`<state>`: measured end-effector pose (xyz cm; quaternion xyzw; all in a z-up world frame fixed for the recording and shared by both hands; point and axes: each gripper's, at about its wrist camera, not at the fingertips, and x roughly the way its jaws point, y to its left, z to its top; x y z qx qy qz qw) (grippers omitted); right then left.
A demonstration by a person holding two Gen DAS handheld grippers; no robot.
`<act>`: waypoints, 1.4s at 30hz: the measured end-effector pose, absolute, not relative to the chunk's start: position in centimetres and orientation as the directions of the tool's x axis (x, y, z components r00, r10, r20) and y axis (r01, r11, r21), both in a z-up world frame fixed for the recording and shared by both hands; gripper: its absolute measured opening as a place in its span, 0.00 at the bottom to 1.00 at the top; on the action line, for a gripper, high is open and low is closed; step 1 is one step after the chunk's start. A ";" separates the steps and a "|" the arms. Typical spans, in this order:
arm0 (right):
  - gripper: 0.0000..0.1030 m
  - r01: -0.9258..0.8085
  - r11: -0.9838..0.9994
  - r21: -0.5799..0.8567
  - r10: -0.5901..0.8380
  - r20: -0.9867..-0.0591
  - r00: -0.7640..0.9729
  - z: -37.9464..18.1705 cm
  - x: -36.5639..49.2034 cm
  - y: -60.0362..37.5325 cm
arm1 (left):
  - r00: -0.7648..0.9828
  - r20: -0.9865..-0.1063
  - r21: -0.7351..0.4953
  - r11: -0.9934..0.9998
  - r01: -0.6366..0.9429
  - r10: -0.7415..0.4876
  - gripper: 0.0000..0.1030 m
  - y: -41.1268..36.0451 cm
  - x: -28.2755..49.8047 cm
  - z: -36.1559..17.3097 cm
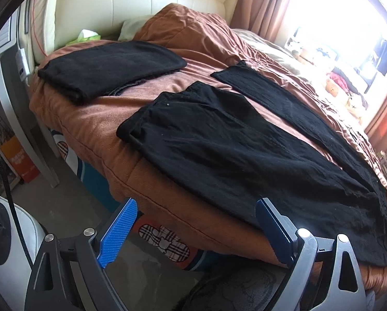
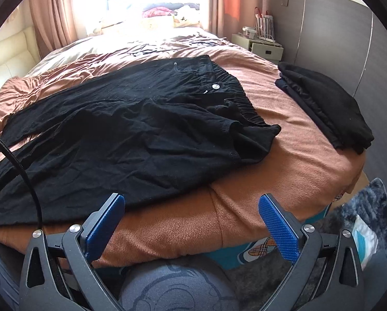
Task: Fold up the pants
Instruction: 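Close the left gripper on a black pant leg hem while the right tool approaches the waistband, then grasp the waistband with the right gripper while the left gripper holds the leg hem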
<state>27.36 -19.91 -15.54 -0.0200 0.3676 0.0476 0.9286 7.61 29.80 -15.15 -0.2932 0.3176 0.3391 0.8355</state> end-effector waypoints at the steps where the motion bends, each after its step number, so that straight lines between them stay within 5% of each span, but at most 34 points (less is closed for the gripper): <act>1: 1.00 -0.108 0.994 -0.006 0.074 -0.691 0.719 -15.8 27.8 -19.6 | 0.568 -0.732 -0.284 0.588 -0.757 0.377 0.91 30.2 7.5 -15.5; 14: 1.00 -0.117 0.992 0.046 0.112 -0.746 0.656 -17.6 33.7 -19.8 | 0.553 -0.732 -0.382 0.432 -0.817 0.398 0.87 34.6 5.2 -18.2; 19: 1.00 -0.110 0.991 0.078 0.131 -0.743 0.656 -17.6 35.0 -21.1 | 0.597 -0.687 -0.445 0.410 -0.796 0.414 0.73 35.6 5.0 -17.6; 23: 0.91 -0.106 0.986 0.132 0.169 -0.727 0.665 -17.6 35.5 -22.6 | 0.623 -0.675 -0.472 0.417 -0.777 0.396 0.67 36.5 6.1 -17.1; 29: 0.78 -0.077 0.972 0.223 0.218 -0.721 0.658 -18.2 36.8 -25.0 | 0.631 -0.689 -0.506 0.388 -0.771 0.355 0.45 38.0 7.7 -17.9; 32: 0.73 -0.053 0.955 0.291 0.254 -0.715 0.651 -18.4 37.7 -26.6 | 0.623 -0.693 -0.501 0.379 -0.778 0.362 0.30 38.4 8.2 -17.9; 34: 0.73 -0.031 0.939 0.342 0.279 -0.708 0.649 -18.6 38.2 -27.9 | 0.611 -0.701 -0.491 0.372 -0.788 0.368 0.09 38.9 8.5 -17.7; 42: 0.71 0.010 0.872 0.489 0.370 -0.672 0.642 -18.9 38.6 -31.4 | 0.626 -0.651 -0.480 0.406 -0.777 0.428 0.04 39.3 8.6 -14.6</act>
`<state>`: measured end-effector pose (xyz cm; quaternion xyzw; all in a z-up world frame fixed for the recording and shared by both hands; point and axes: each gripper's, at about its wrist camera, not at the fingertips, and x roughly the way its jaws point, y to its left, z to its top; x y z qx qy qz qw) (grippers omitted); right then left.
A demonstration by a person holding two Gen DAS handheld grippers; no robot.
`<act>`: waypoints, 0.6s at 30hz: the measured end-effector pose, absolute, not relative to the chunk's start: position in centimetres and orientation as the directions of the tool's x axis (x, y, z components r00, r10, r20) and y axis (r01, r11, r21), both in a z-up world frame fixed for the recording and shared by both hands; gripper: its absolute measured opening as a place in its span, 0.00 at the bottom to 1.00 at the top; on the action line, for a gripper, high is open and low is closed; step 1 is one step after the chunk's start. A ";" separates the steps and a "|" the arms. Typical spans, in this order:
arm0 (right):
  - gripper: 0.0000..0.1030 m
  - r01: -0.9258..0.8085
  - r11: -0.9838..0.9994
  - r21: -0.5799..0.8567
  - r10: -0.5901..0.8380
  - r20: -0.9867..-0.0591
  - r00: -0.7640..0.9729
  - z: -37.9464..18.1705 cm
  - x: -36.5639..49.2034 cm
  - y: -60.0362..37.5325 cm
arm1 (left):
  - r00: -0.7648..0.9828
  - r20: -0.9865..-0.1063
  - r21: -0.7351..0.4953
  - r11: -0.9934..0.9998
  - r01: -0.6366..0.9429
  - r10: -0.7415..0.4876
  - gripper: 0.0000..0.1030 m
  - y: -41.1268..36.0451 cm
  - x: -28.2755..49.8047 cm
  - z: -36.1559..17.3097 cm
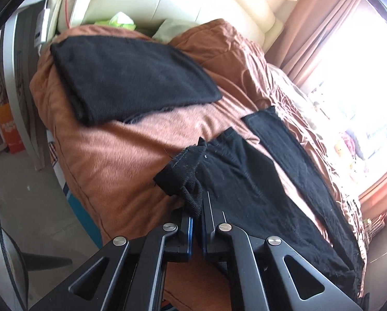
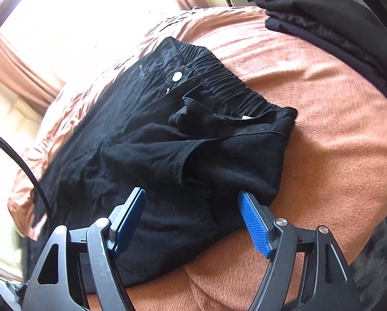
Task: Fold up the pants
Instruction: 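Grasp the waistband with the right gripper while the left gripper holds the leg hem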
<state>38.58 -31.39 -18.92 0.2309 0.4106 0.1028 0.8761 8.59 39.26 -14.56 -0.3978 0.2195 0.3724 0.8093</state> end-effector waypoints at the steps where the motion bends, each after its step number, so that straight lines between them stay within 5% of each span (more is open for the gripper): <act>1: 0.71 0.014 0.869 0.495 0.372 -0.670 0.643 -18.9 38.3 -31.7 | 0.628 -0.646 -0.479 0.412 -0.776 0.433 0.04 39.3 8.6 -14.2; 16: 0.70 0.069 0.819 0.570 0.401 -0.653 0.643 -20.3 38.6 -35.9 | 0.648 -0.624 -0.446 0.482 -0.754 0.436 0.04 39.5 10.2 -10.3; 18: 0.52 0.041 0.794 0.607 0.452 -0.633 0.629 -20.6 39.6 -36.2 | 0.654 -0.620 -0.441 0.497 -0.748 0.434 0.04 39.4 10.4 -9.7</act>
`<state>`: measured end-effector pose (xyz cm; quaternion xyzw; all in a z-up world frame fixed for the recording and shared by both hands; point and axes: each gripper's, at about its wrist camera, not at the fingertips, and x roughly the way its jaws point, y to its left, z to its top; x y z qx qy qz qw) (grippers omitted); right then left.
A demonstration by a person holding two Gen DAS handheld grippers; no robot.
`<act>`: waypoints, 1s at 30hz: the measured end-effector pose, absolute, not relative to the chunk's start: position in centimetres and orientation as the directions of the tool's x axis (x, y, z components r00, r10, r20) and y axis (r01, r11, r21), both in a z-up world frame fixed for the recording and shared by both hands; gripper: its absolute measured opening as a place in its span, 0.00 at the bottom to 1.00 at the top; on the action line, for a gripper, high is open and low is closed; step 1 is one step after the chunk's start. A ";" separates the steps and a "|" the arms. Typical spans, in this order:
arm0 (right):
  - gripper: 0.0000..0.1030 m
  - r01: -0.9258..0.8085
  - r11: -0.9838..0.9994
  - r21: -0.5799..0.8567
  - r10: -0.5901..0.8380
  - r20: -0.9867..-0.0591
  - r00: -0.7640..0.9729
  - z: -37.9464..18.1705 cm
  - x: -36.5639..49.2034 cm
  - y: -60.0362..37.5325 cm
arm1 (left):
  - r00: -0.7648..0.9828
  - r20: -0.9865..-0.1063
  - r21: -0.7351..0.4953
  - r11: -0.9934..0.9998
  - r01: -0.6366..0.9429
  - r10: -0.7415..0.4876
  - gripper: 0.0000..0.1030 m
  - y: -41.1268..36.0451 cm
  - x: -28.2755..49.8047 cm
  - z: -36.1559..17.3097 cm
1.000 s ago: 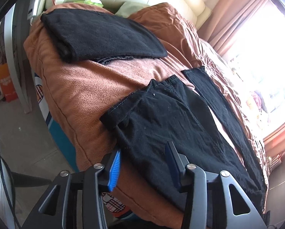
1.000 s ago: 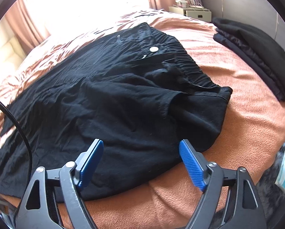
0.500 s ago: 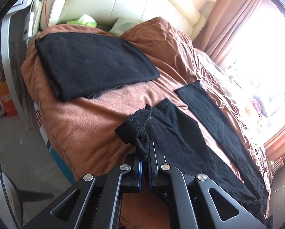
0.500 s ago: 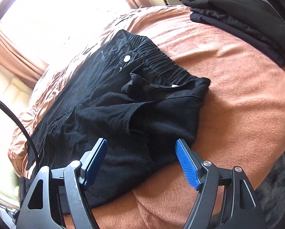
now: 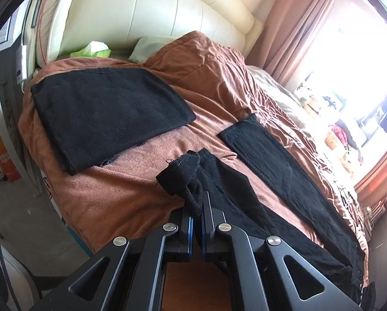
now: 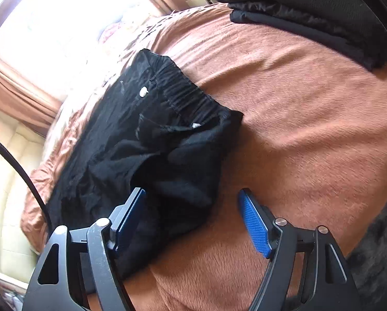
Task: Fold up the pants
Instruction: 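Grasp the waistband with the right gripper while the left gripper holds the leg hem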
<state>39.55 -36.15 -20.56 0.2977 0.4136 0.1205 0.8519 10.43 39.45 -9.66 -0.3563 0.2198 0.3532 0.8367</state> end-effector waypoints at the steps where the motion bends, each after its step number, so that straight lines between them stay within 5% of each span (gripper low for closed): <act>1: 0.32 0.032 0.781 0.624 0.481 -0.633 0.607 -20.8 40.1 -36.2 | 0.657 -0.617 -0.440 0.503 -0.744 0.433 0.04 39.4 10.5 -9.3; 5: 0.10 -0.004 0.748 0.663 0.538 -0.604 0.588 -20.7 40.5 -36.9 | 0.670 -0.604 -0.438 0.522 -0.732 0.433 0.04 39.4 10.8 -8.0; 8: 0.04 -0.059 0.733 0.678 0.564 -0.557 0.609 -19.3 39.9 -37.4 | 0.675 -0.599 -0.432 0.536 -0.725 0.431 0.04 39.4 11.3 -7.1; 30: 0.02 -0.146 0.709 0.689 0.568 -0.436 0.698 -10.5 40.9 -37.5 | 0.717 -0.534 -0.443 0.574 -0.689 0.448 0.04 41.8 18.0 -0.7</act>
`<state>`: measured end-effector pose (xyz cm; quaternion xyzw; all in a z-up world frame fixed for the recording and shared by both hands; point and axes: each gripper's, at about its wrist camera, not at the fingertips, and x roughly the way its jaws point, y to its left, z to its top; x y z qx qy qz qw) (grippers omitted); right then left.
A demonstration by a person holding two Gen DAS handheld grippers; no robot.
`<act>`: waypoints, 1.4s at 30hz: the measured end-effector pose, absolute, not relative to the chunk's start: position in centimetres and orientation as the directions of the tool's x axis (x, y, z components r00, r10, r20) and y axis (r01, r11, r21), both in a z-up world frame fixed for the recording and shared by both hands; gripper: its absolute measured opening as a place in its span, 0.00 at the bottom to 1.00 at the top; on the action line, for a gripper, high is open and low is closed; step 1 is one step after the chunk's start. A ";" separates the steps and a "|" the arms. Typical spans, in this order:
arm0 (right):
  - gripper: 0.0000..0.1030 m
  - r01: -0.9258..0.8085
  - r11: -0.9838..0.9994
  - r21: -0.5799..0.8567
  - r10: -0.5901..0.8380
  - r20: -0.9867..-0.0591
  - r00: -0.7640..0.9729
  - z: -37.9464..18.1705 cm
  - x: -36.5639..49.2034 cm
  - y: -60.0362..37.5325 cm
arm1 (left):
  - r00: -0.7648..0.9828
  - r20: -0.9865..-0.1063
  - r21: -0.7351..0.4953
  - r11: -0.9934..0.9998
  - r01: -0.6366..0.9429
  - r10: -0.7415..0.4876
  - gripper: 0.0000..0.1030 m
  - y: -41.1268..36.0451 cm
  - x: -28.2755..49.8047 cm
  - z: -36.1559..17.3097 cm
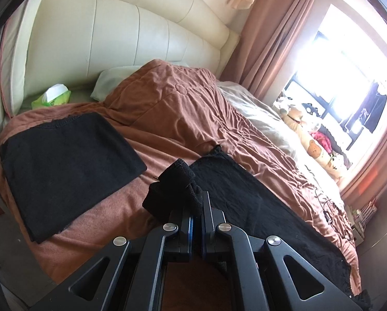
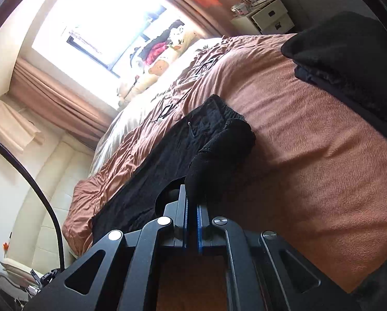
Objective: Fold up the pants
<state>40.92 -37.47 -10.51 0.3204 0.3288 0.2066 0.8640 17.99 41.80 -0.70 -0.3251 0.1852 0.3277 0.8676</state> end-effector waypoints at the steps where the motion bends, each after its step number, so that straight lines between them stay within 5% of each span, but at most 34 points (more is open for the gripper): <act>1: 0.02 -0.149 0.709 0.689 0.568 -0.432 0.701 -10.2 41.1 -37.3 | 0.716 -0.534 -0.442 0.573 -0.690 0.450 0.04 42.0 18.3 -0.5; 23: 0.02 -0.099 0.760 0.642 0.510 -0.495 0.704 -6.6 50.2 -31.7 | 0.678 -0.595 -0.366 0.606 -0.706 0.431 0.04 48.2 31.8 0.5; 42: 0.02 -0.030 0.834 0.550 0.428 -0.612 0.665 -7.6 63.0 -25.1 | 0.563 -0.736 -0.284 0.583 -0.761 0.377 0.04 53.8 46.6 -7.4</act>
